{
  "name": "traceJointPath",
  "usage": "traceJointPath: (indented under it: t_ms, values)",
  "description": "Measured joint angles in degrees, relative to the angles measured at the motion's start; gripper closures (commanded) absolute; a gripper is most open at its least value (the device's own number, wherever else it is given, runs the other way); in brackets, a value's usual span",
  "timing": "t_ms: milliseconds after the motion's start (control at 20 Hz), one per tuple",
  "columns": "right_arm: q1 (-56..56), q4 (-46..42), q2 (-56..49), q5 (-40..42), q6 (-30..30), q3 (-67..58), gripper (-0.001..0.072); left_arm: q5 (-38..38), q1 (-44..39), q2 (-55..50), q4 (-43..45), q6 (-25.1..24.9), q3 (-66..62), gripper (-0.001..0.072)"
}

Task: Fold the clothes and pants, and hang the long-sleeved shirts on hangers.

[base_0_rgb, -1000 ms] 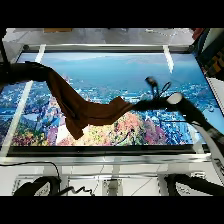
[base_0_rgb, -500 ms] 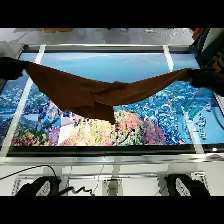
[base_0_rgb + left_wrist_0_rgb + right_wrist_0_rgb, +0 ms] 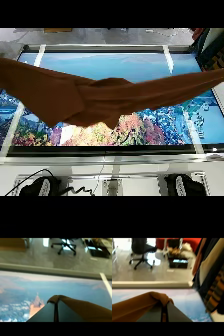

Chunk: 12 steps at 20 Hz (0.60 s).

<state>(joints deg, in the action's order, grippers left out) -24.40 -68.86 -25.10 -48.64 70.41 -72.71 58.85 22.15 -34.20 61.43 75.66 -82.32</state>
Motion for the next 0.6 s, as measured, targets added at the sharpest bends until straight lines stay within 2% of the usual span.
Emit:
traceJointPath:
  t_ms: [250,450,600]
  values:
    - [-0.66,-1.84,2.08,0.76,0.83,-6.21,0.0695,-1.77,2.10,3.61,0.02,0.02,0.02,0.0695]
    - [-0.74,-1.84,1.22,-2.21,1.01,-7.43,0.0696,1.84,2.47,3.08,1.66,0.04,1.25,0.0695]
    - [-0.66,0.00,-3.76,-8.11,1.05,-4.76,0.0696,6.51,2.54,-1.73,-0.09,0.35,4.81,0.0695]
